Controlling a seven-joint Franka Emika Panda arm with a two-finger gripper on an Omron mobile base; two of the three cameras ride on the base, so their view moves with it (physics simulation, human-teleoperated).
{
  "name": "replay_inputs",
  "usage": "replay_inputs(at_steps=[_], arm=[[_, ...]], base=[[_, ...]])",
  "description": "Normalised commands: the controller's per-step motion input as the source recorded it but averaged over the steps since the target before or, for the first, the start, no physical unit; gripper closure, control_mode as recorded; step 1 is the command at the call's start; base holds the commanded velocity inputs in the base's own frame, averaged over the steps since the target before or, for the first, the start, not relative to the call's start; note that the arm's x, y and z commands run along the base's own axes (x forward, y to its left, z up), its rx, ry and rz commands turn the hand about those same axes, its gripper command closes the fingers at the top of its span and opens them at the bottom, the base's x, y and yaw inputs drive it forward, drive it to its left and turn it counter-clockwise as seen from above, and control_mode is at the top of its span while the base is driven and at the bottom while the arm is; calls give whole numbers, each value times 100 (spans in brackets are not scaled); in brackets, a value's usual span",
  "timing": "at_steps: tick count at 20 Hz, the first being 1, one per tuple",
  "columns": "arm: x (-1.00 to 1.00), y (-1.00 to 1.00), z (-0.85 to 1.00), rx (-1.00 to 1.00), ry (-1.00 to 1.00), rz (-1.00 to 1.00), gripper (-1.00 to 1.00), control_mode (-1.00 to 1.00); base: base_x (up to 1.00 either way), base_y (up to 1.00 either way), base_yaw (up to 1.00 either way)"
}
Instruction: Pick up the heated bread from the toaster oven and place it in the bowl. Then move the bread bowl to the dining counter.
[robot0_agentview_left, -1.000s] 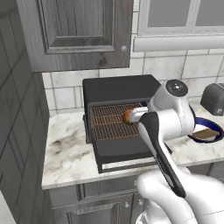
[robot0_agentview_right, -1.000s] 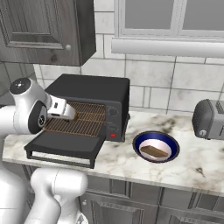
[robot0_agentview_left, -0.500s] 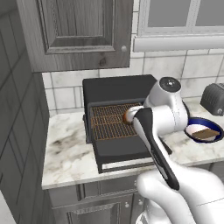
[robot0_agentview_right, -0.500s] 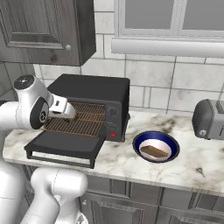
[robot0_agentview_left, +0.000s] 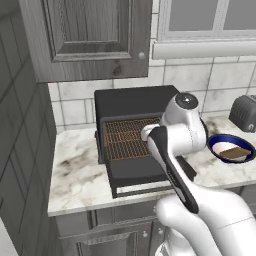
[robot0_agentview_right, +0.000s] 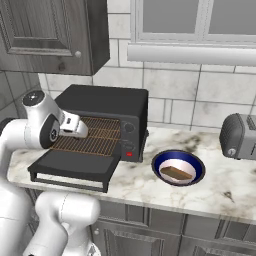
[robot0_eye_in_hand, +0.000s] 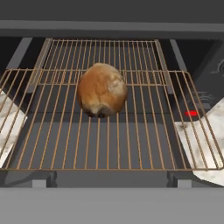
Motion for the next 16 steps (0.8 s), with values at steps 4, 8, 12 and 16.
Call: replay_inputs(at_steps=[4,8,12,16], arm=[[3,1,-9,0,0,0,-100,-100],[12,0,-4,0,0,0,-100,-100],[36,0,-2,0,0,0,-100,-100],[32,5,-9,0,0,0,-100,-100]], base=[[0,0,0],[0,0,0],[0,0,0],[0,0,0]])
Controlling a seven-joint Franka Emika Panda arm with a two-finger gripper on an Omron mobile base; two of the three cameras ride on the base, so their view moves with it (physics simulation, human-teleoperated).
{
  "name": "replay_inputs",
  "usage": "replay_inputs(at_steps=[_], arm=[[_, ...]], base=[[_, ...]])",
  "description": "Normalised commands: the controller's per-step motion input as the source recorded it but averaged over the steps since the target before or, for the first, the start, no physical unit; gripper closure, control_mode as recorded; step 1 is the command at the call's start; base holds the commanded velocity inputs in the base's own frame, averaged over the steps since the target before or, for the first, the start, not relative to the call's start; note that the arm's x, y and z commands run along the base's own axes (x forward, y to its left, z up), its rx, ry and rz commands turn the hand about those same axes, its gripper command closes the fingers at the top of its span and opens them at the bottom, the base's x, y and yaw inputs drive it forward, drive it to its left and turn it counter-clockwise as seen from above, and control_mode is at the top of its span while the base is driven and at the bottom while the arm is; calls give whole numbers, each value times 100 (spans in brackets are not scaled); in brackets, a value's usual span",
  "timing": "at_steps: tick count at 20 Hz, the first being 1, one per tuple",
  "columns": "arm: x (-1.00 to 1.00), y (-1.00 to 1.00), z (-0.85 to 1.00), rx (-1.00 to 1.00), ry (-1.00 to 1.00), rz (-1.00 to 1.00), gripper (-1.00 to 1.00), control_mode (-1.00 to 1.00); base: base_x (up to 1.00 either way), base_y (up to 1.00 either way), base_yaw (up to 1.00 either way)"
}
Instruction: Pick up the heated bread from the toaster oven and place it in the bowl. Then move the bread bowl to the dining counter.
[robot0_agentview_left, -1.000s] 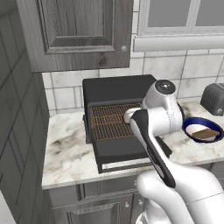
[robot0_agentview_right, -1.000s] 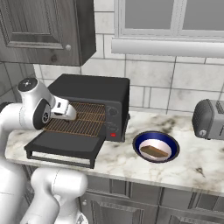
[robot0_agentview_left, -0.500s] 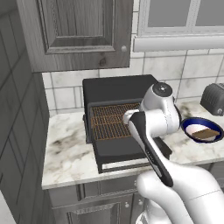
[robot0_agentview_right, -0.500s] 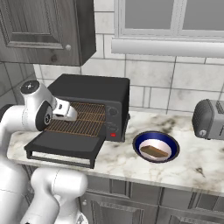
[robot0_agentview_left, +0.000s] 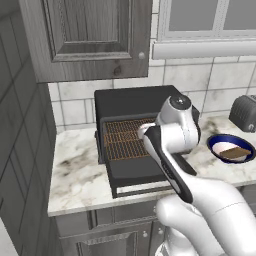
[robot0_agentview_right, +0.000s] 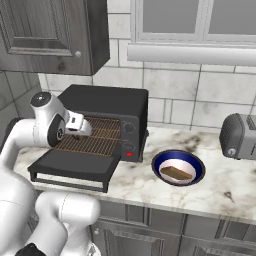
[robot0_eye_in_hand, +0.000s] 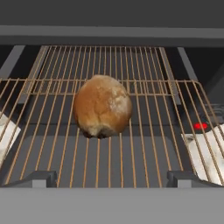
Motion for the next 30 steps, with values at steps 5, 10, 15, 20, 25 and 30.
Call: replay_inputs(at_steps=[5,10,15,20,25,30], arm=[[27,5,-11,0,0,0,-100,-100],[23,2,-9,0,0,0,-100,-100],[22,0,-5,0,0,0,-100,-100],[18,3,-4,0,0,0,-100,-100],[14,11,-15,0,0,0,-100,-100],[14,4,-15,0,0,0,-100,-100]], base=[[0,0,0],[0,0,0],[0,0,0],[0,0,0],[0,0,0],[0,0,0]])
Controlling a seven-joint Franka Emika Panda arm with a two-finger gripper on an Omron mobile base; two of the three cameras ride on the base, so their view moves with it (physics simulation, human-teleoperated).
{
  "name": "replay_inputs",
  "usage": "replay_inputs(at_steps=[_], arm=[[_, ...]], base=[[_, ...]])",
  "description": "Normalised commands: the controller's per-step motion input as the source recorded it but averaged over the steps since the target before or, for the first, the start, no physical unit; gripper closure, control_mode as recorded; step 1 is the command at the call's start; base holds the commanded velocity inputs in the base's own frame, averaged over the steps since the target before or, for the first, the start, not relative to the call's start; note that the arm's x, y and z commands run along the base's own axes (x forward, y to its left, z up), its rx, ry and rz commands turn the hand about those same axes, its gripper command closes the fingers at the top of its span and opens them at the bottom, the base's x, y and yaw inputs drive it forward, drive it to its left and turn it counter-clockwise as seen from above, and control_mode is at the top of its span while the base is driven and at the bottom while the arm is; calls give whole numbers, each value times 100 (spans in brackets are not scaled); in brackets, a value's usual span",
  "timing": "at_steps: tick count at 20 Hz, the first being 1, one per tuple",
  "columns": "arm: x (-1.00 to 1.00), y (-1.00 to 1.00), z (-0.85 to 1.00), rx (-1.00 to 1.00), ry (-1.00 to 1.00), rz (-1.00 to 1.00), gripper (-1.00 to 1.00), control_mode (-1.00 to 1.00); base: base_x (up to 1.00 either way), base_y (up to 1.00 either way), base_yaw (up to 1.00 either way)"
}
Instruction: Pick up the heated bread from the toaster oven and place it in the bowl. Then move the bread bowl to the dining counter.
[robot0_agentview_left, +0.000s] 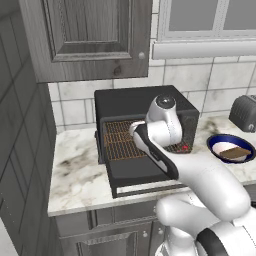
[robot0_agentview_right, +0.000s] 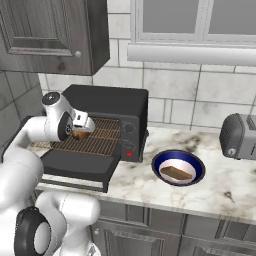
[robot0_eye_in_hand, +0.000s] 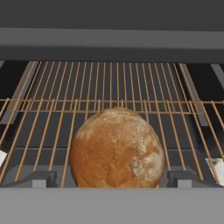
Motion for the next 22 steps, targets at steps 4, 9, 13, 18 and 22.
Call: replay_inputs(at_steps=[4,9,13,18,22], arm=[[19,0,-15,0,0,0,-100,-100],[8,0,-14,0,0,0,-100,-100],[5,5,-2,0,1,0,100,-100],[-13,-3,0,0,0,0,100,-100],[-38,-21,3,1,0,0,100,-100]], base=[[0,0,0],[0,0,0],[0,0,0],[0,0,0],[0,0,0]])
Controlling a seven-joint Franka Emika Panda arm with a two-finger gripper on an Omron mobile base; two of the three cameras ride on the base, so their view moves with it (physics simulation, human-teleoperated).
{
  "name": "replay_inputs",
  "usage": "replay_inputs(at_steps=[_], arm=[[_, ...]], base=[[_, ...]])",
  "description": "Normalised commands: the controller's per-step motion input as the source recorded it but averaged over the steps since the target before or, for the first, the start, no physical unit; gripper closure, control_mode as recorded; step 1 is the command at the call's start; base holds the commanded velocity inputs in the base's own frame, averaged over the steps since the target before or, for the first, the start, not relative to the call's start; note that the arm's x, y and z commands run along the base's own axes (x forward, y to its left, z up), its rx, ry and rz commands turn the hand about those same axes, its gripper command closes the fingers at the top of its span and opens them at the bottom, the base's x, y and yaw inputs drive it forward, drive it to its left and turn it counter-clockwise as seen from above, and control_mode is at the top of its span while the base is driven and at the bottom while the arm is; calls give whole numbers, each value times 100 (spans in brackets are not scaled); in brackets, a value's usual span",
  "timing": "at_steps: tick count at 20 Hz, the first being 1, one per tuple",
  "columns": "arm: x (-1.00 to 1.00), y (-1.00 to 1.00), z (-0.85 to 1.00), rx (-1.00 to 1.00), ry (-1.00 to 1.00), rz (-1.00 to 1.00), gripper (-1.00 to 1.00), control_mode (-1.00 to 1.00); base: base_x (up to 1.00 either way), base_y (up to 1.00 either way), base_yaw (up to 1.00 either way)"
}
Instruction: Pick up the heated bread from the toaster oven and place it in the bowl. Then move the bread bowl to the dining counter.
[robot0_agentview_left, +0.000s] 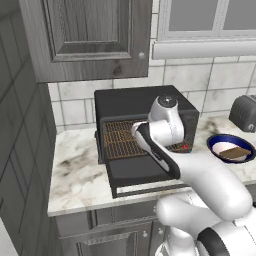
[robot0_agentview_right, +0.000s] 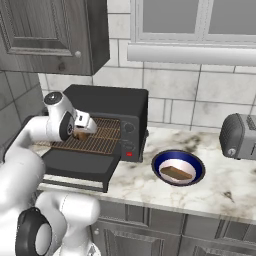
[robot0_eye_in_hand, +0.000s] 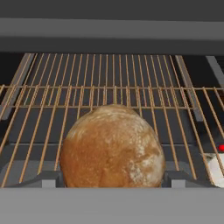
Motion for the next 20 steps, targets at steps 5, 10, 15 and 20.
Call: replay_inputs(at_steps=[5,10,15,20], arm=[[-50,-30,3,4,-4,0,100,-100],[-53,-34,24,3,-3,-3,100,-100],[-31,-30,34,0,-1,-11,100,-100],[-10,-72,9,0,-2,-24,100,-100]], base=[[0,0,0],[0,0,0],[0,0,0],[0,0,0]])
